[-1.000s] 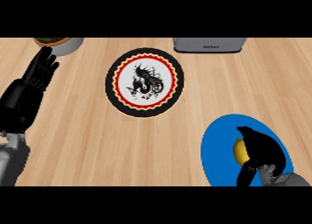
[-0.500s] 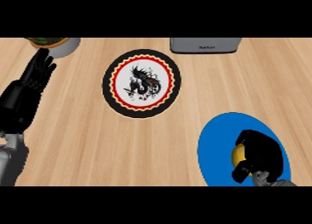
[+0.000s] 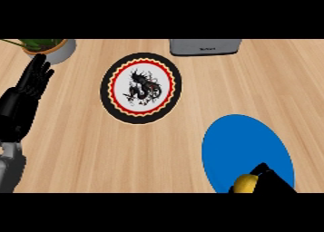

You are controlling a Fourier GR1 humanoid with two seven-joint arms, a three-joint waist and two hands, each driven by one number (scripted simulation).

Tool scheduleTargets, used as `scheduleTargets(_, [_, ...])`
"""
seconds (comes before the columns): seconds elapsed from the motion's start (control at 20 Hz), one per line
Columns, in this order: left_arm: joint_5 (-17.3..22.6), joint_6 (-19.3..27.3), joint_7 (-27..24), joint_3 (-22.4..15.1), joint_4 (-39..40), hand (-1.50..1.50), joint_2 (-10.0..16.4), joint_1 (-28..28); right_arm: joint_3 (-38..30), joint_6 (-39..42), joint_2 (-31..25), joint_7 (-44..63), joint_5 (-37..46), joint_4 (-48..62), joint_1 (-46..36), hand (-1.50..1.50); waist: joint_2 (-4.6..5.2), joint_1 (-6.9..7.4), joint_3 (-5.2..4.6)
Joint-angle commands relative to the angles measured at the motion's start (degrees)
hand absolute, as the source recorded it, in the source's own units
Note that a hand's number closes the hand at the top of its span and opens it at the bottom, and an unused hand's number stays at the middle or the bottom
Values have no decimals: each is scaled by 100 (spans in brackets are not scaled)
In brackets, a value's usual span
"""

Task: Pick the lemon from the plate and place it in the plate

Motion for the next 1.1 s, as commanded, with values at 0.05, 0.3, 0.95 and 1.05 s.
scheduleTargets(0.05, [51, -114, 140, -27, -124, 0, 45, -78, 1032, -190, 945, 1374, 1541, -921, 445, 150, 37, 152, 28])
scheduleTargets(0.3, [-11, -153, -102, -28, 29, 0, -21, -54, 2133, -211, 972, 1430, 2572, -1290, -301, 150, 82, 283, 30])
scheduleTargets(0.95, [-95, -117, 217, -204, -28, 0, -164, -535, 1410, -252, 974, 1537, 1327, -328, -3029, 150, 173, 576, 39])
scheduleTargets(1.05, [-107, -121, 132, -216, 43, 0, -212, -521, 1240, -210, 977, 1613, 1055, -163, -3482, 150, 178, 609, 35])
